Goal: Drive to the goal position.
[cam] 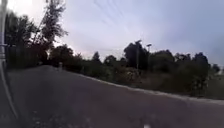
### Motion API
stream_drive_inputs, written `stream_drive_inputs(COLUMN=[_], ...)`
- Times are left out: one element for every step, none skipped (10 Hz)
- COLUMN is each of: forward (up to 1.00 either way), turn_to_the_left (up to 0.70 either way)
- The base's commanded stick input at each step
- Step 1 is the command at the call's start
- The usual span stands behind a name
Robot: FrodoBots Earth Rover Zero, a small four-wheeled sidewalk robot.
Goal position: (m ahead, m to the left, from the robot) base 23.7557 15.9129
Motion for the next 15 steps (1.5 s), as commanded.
stream_drive_inputs(forward=[0.7,0.7,0.7,0.7,0.7,0.7,0.7,0.7,0.7,0.7,0.7,0.7,0.7,0.7,0.7], turn_to_the_left=[0.35,0.35,0.35,0.35,0.26,0.0,0.0,0.0,0.0,0.0,0.0,0.0,0.0,0.0,0.0])
